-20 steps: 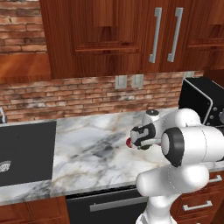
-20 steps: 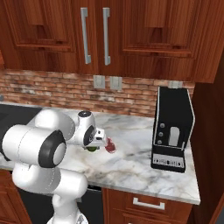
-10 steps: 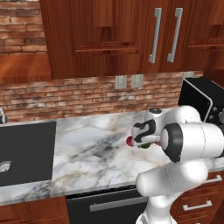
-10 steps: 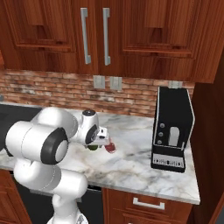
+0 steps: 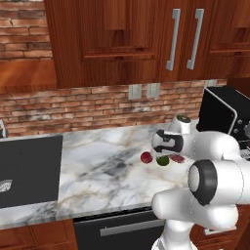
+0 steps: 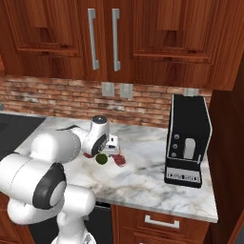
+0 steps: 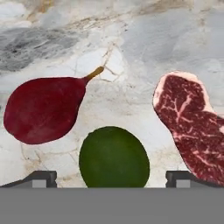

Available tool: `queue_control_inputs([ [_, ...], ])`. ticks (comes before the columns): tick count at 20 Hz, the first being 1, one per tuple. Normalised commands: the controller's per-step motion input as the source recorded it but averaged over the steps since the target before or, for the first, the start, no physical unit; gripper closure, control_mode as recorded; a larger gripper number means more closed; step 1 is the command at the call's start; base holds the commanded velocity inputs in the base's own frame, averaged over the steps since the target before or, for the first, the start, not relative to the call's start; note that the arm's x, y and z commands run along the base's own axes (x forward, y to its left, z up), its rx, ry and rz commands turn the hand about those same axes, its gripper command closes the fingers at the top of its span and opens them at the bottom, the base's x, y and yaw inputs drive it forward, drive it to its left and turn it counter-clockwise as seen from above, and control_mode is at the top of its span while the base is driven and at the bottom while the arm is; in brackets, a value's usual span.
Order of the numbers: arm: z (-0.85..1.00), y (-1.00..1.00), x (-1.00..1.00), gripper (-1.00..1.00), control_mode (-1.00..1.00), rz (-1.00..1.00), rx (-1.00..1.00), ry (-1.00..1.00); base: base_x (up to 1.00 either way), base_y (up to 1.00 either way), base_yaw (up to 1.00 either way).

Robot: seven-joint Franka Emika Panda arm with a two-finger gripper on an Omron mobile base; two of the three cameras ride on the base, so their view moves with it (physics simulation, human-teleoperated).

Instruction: Open the fridge, remove the pear, lime, and steak, and place them on any counter.

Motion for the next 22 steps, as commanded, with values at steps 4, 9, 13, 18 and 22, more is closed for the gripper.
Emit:
queue_control_inputs([
  [4,0.78,0.06,-0.26,-1.00,-1.00,0.00,0.05,-0.07,0.00,0.00,0.00],
  [9,0.86,0.00,-0.44,-1.00,-1.00,0.00,0.05,-0.07,0.00,0.00,0.00],
  [13,0.72,0.00,-0.71,-1.00,-1.00,0.00,0.03,-0.10,0.00,0.00,0.00],
  [18,0.78,0.00,-0.77,-1.00,-1.00,0.00,0.05,-0.17,0.00,0.00,0.00],
  [22,1.00,0.00,-0.69,-1.00,-1.00,0.00,0.05,-0.18,0.00,0.00,0.00],
])
